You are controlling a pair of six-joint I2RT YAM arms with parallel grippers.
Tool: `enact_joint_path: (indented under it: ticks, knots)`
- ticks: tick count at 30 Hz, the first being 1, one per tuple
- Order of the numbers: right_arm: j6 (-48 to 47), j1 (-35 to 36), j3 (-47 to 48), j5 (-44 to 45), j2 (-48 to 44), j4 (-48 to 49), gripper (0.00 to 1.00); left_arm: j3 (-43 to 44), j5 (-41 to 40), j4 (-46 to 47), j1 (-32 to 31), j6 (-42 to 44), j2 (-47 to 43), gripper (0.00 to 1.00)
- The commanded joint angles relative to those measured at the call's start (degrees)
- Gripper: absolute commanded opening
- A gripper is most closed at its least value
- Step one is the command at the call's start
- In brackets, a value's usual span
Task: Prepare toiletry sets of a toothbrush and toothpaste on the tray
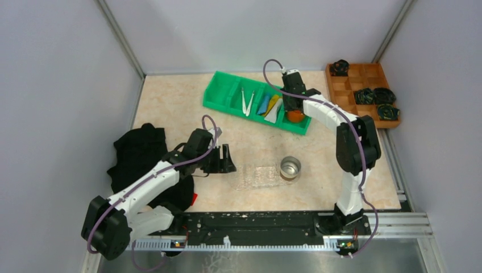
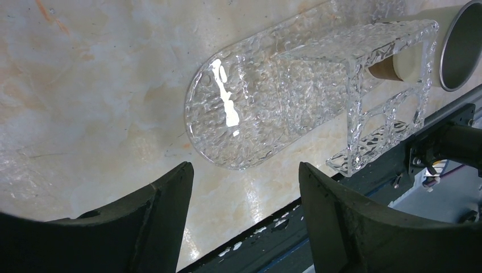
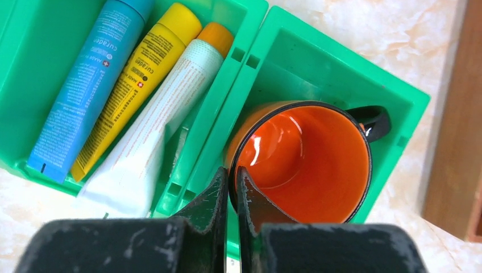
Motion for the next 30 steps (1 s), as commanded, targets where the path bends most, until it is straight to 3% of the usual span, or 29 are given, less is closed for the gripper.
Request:
enact_joint_path:
  ticks: [1, 11, 18, 20, 21, 27, 30]
  knots:
    - [-2.17, 0.39, 2.09, 7.6, -9.69, -2.44, 0.0, 1.84, -0.67, -0.91, 0.18, 0.16, -0.26, 0.74]
    - [-6.73, 10.74, 4.31, 9.31, -23.8, -11.18, 0.0, 3.88, -2.78, -2.62, 0.18, 0.12, -1.42, 0.74]
    - [-8.06, 24.66, 1.57, 8.37, -29.85, -13.88, 0.0, 10.62, -13.15, -10.44, 0.38, -1.3, -3.46, 0.77]
    - [-8.73, 28.58, 0.24, 8.08, -30.61, -13.16, 0.0, 12.5, -17.69, -11.76, 1.56, -2.29, -4.44, 0.85]
    - [-8.86, 30.56, -0.42, 8.04, -30.88, -12.65, 0.0, 13.6, -19.25, -12.98, 2.56, -2.91, -4.55, 0.98]
    - [-10.46, 39.71, -4.95, 9.47, -30.14, -9.55, 0.0, 20.05, -27.14, -21.75, 9.08, -7.42, -1.69, 0.99]
    - [-10.02, 42.65, -7.63, 9.25, -29.95, -7.16, 0.0, 20.48, -26.44, -23.1, 12.62, -8.35, -1.79, 0.99]
